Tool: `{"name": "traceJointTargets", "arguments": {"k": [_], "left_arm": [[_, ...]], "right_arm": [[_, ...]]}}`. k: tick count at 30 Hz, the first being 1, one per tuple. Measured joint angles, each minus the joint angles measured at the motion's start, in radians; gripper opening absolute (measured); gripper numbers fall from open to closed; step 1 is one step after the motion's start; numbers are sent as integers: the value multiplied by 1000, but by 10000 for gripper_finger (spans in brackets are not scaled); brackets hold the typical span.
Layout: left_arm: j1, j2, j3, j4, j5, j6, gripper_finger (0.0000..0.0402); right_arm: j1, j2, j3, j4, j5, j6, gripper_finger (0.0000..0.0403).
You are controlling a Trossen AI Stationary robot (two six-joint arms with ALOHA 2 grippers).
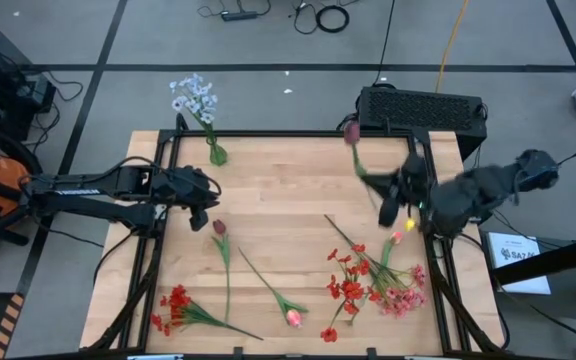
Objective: Sort flowers into vase by color
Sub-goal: Put the top red tulip into the transparent vase
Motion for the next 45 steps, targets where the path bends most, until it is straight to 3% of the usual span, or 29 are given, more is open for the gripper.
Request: {"name": "traceJointTargets", "arguments": {"k": [7,14,23,31,39,45], "left_arm": [[0,0,0,41,0,-1,79],[-1,0,0,39,28,-50,79],[-41,0,0,39,28,-53,79],[-47,0,0,40,28,-53,79],[-47,0,0,41,27,-53,79],[-47,0,0,41,26,-53,79]], "right_arm": [[244,5,-193,374,238,-57,0],[453,14,-258,509,442,-44,0],[647,153,-259,562,682,40,0],[660,298,-259,634,693,163,0],[662,321,-258,878,682,-112,0],[648,320,-257,1005,547,-313,0]]}}
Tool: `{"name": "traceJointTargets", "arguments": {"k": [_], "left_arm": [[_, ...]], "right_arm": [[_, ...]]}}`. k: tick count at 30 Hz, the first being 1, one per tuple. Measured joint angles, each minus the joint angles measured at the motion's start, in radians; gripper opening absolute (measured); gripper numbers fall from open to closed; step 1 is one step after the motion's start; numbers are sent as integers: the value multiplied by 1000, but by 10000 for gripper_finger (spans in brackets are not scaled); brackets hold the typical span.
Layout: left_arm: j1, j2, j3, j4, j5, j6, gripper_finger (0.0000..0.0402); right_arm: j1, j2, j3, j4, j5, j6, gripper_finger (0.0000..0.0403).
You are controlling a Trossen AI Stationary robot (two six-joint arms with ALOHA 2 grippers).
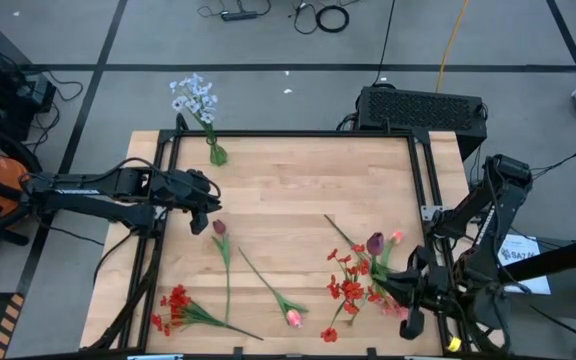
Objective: Sort flowers into vase by color
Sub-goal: Put the top red tulip into the transparent vase
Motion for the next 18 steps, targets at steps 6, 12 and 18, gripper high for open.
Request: {"name": "traceJointTargets", "arguments": {"k": [6,12,18], "left_arm": [[0,0,0,0,0,0,79],[0,0,0,0,0,0,79],[0,0,0,0,-1,0,79]], "right_arm": [[-46,0,0,136,-132,-217,0],[-81,12,0,187,-221,-305,0],[-86,46,0,247,-223,-365,0]]}}
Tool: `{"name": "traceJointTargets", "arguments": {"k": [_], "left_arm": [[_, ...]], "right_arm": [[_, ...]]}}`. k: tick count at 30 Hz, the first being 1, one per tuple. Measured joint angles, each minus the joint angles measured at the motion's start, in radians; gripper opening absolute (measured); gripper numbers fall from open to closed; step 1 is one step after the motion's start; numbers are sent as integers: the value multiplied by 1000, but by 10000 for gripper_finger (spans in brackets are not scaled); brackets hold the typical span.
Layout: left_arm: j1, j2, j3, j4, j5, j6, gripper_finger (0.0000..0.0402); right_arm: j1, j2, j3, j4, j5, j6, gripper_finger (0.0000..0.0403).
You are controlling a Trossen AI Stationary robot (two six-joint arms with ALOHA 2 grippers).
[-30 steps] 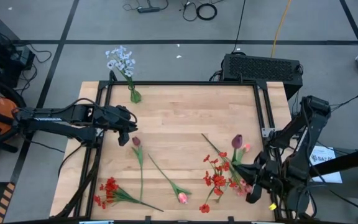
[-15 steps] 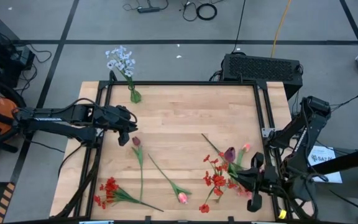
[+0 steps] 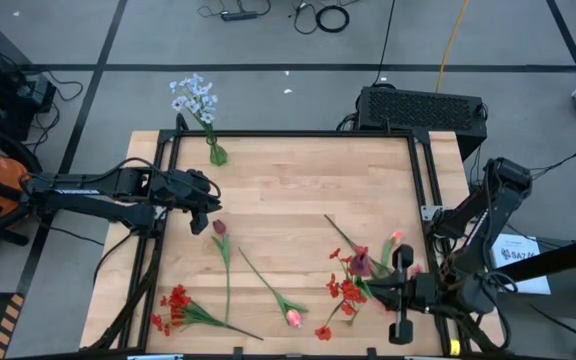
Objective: Sort flowers into vase by color
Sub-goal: Put the top red tulip into the transparent vase
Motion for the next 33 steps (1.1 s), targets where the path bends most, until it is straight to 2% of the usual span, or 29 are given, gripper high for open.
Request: {"name": "traceJointTargets", "arguments": {"k": [9,18,27,33], "left_arm": [[0,0,0,0,0,0,79],[0,0,0,0,0,0,79],[0,0,0,24,3,-24,79],[0,0,0,24,4,-25,79]], "right_arm": [[0,14,-26,55,-6,-7,0],[-2,15,-193,396,-83,-82,0],[-2,17,-258,403,-100,-90,0],[-2,47,-322,402,-103,28,0]]}}
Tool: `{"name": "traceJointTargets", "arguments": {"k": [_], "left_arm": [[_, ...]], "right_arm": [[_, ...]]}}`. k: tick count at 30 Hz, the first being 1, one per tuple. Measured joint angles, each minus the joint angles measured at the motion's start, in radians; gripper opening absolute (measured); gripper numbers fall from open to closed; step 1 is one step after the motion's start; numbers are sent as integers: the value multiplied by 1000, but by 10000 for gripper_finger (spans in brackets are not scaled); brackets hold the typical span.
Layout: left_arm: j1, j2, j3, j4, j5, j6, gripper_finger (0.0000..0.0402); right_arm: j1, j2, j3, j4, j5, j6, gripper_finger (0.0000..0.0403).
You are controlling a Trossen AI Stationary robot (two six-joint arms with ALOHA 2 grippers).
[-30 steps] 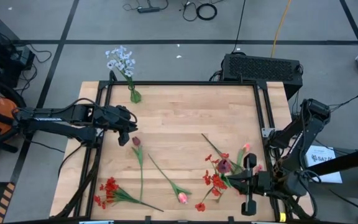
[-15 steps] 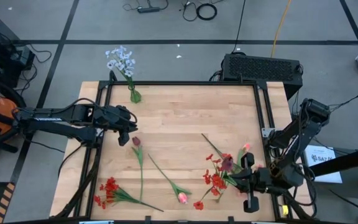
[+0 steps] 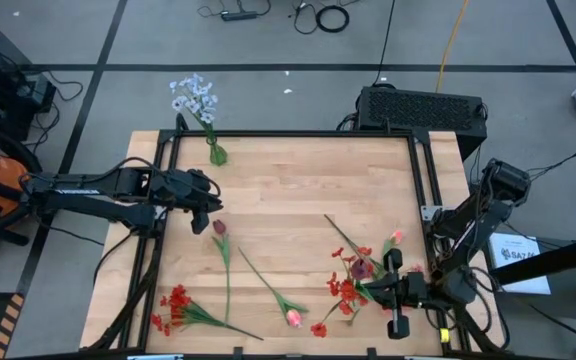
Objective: Sort flowers into vase by color
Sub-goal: Put the top red tulip into the transparent vase
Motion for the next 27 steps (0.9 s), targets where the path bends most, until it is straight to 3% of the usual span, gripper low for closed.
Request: {"name": "traceJointTargets", "arguments": {"k": [27], "left_arm": [[0,0,0,-1,3,0,79]], "right_arm": [[45,25,-10,-219,4,-24,0]]}}
